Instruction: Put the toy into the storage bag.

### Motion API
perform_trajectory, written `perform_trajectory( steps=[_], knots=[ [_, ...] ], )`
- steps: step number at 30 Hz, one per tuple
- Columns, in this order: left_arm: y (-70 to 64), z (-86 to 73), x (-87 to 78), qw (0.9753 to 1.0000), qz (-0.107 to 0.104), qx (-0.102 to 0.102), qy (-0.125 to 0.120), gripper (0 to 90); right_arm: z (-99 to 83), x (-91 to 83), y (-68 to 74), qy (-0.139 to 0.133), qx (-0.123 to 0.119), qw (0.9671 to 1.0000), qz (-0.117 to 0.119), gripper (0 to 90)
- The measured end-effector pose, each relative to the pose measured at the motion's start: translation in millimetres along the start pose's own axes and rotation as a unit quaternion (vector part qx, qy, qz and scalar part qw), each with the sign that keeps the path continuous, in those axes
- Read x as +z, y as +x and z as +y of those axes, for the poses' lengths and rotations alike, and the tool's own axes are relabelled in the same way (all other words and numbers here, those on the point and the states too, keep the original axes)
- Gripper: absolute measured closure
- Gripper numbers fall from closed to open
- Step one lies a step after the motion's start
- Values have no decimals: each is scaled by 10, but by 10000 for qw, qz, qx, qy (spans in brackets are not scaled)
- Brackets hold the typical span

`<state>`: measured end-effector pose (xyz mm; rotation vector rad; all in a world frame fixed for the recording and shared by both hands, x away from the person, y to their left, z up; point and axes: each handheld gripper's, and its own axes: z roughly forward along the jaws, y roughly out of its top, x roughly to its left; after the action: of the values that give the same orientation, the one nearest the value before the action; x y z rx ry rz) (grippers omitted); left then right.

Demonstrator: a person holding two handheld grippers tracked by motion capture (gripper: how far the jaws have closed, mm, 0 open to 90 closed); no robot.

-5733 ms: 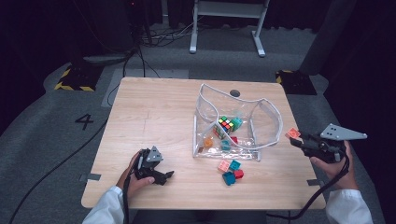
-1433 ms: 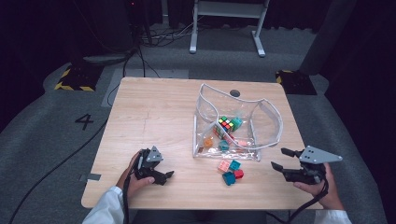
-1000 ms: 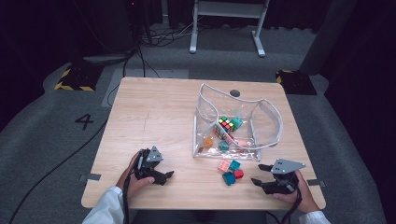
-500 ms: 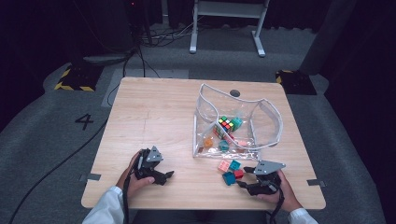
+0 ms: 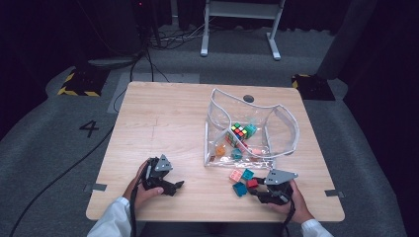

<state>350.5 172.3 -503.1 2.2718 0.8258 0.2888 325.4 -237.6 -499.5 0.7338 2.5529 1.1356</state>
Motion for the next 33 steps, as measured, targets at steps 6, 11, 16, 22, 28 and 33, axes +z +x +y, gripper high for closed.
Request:
perform_trajectory(
  steps=[6, 11, 16, 22, 28, 33],
  knots=[
    [-1, 0, 0, 10000, 5, -6, -1, 104, -28, -33, 13, 37, 59, 10000, 3, 550],
    [0, 0, 0, 10000, -1, -1, -1, 103, -72, -104, -13, -21, -112, 9999, -4, 551],
    [0, 0, 0, 10000, 0, 0, -1, 104, -133, -218, -89, -75, -28, 9999, -73, 550],
    [-1, 0, 0, 10000, 1, 1, -1, 104, -206, -403, -242, -204, 165, 9992, -289, 550],
    [0, 0, 0, 10000, 0, 1, 0, 104, -240, -586, -440, -276, 436, 9975, -490, 550],
    [0, 0, 0, 10000, -1, -1, -1, 103, -256, -737, -610, -346, 610, 9951, -699, 551]
  ],
)
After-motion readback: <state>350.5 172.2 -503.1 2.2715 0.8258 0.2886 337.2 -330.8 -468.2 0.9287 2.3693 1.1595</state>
